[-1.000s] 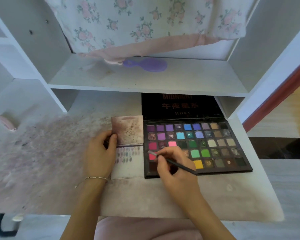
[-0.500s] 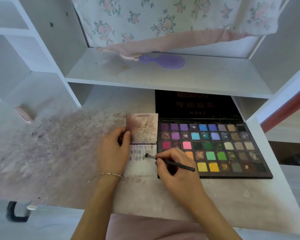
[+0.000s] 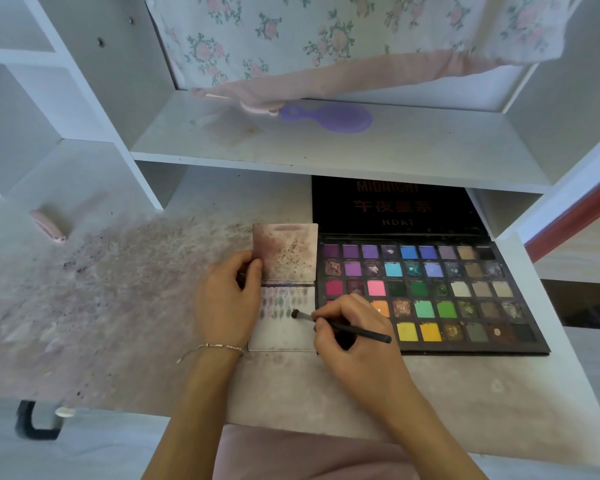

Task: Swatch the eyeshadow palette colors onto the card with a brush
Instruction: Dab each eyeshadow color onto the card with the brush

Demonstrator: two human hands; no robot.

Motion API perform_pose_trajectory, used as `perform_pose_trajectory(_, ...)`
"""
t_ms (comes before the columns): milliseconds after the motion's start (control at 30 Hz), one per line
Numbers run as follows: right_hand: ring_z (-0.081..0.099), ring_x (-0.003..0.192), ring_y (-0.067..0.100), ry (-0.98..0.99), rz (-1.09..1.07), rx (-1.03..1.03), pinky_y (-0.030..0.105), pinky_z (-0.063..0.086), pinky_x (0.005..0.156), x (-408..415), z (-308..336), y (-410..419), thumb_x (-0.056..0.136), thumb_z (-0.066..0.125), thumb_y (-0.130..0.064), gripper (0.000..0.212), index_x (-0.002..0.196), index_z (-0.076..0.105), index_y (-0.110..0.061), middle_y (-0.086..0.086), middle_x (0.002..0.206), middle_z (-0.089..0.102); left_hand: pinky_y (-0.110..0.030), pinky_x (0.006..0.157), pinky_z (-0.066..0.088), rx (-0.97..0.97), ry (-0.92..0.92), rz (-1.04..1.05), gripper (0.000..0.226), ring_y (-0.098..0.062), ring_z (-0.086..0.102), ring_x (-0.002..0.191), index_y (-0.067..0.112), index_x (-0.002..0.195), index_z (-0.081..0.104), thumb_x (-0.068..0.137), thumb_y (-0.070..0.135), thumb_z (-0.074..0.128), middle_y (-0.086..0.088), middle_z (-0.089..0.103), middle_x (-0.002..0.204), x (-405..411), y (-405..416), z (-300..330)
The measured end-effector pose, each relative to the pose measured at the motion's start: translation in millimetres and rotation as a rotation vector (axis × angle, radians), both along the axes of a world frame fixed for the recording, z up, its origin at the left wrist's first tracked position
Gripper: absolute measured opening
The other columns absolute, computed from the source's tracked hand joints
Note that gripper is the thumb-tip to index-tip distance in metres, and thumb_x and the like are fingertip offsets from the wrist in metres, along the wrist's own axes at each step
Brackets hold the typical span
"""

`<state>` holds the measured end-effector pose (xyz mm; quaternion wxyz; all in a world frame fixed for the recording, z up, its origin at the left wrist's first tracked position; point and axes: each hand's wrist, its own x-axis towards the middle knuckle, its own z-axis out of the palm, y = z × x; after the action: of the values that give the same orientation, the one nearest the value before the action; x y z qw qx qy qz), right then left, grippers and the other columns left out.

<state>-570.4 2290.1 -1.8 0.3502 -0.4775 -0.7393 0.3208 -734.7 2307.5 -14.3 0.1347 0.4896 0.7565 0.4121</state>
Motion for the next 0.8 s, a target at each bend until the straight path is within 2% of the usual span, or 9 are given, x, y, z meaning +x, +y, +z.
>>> perform_pose_trajectory(200,0.051,0.072,0.007,-0.004,0.001,0.010,0.022,0.044,0.060,0.3,-0.5,-0.6,0.076,0.054,-0.022,0.008,0.076,0.061,-0.017,-0.014,0.071,0.053,-0.038,0.072,0.047,-0.001,-0.008,-0.004,0.019,-0.022,0.058,0.081,0.017,0.100,0.066,0.088,0.022,0.051,-0.001,0.066,0.084,-0.5,0.3,-0.7)
perform_pose_trajectory(700,0.053,0.070,0.006,0.012,-0.005,0.000,0.030,0.048,0.061,-0.3,-1.8,0.2,0.078,0.055,-0.019,0.007,0.077,0.062,-0.016,-0.011,0.072,0.056,-0.030,0.068,0.042,-0.008,0.016,0.013,0.019,-0.018,0.057,0.079,0.019,0.100,0.066,0.089,0.023,0.051,0.003,0.065,0.083,-0.2,0.4,-1.4)
perform_pose_trajectory(800,0.054,0.072,0.007,0.084,-0.033,0.013,0.024,0.048,0.062,-0.1,-1.5,1.3,0.081,0.055,-0.017,0.006,0.080,0.059,-0.022,-0.015,0.075,0.056,-0.031,0.068,0.044,-0.010,0.018,0.011,0.019,-0.019,0.057,0.080,0.018,0.099,0.066,0.089,0.023,0.051,0.003,0.064,0.083,-0.2,0.5,-0.9)
